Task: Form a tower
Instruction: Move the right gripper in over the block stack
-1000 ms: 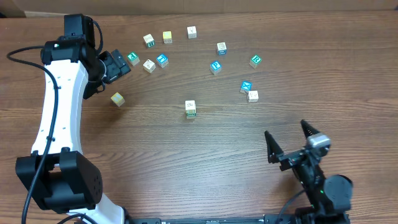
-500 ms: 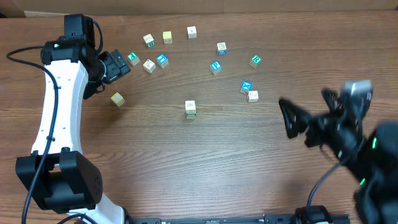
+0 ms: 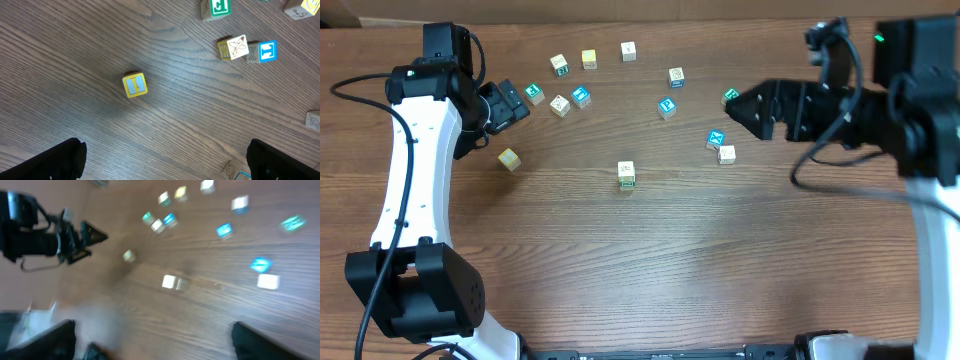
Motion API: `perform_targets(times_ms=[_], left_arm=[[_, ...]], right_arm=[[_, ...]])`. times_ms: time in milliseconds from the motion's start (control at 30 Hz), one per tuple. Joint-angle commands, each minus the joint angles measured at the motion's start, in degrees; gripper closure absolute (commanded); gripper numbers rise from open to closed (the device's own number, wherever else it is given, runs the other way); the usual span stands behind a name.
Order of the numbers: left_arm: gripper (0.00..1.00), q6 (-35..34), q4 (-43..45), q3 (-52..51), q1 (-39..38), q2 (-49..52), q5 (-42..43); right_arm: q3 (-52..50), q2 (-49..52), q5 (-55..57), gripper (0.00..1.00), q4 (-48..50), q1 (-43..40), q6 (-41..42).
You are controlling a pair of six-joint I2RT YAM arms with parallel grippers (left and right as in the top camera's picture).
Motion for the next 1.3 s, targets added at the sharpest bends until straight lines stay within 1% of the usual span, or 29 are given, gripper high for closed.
perform_targets(times_ms=[0,100,167,200,267,400,633,700,867,933,1000,1067,1167,1267], left_arm=[[0.0,1.1,-0.1,0.0,-0.1,0.7,-0.4],[0.0,1.1,-0.1,0.0,-0.1,0.7,-0.4],[0.0,1.1,-0.1,0.0,-0.1,0.7,-0.4],[0.0,1.1,-0.1,0.0,-0.1,0.7,-0.4],[0.0,1.1,-0.1,0.0,-0.1,0.7,-0.4],[0.0,1.1,-0.1,0.0,-0.1,0.7,-0.3],[0.0,1.1,-0.1,0.0,-0.1,0.7,-0.4],[0.01,1.1,-0.1,0.0,-0.1,0.7,-0.4],[0.0,1.1,-0.1,0.0,-0.1,0.7,-0.4],[0.0,1.1,-0.1,0.0,-0.1,0.7,-0.4],[0.0,1.1,-0.1,0.0,-0.1,0.7,-0.4],[0.01,1.1,-0.1,0.0,-0.1,0.7,-0.4],[0.0,1.1,-0.1,0.0,-0.1,0.7,-0.4],[0.0,1.1,-0.1,0.0,-0.1,0.7,-0.4]], right_arm=[[1.6,3.4,-1.8,0.28,-0.3,1.4,5.3],[1.6,6.3,11.6,0.23,0.5,6.5,11.8],[1.6,8.0,16.0,0.2,1.6,10.6,13.4],[1.6,9.6,20.6,0.19,2.7,14.0,16.8],[1.6,12.1,27.0,0.18,3.4,17.9,21.7],[1.6,17.5,35.0,0.18,2.6,23.4,26.7],[1.6,28.4,40.5,0.18,3.2,31.6,30.8],[1.6,31.6,40.6,0.18,5.3,33.3,30.8],[1.6,33.8,40.6,0.17,10.8,35.3,30.8],[1.6,33.7,40.6,0.14,12.1,35.3,30.8],[1.6,33.8,40.6,0.08,12.2,35.3,30.6],[1.5,33.9,40.5,0.0,12.1,35.3,28.3],[1.4,33.9,40.1,0.0,12.4,35.3,25.3],[0.9,33.9,39.9,0.0,12.9,35.4,25.4]])
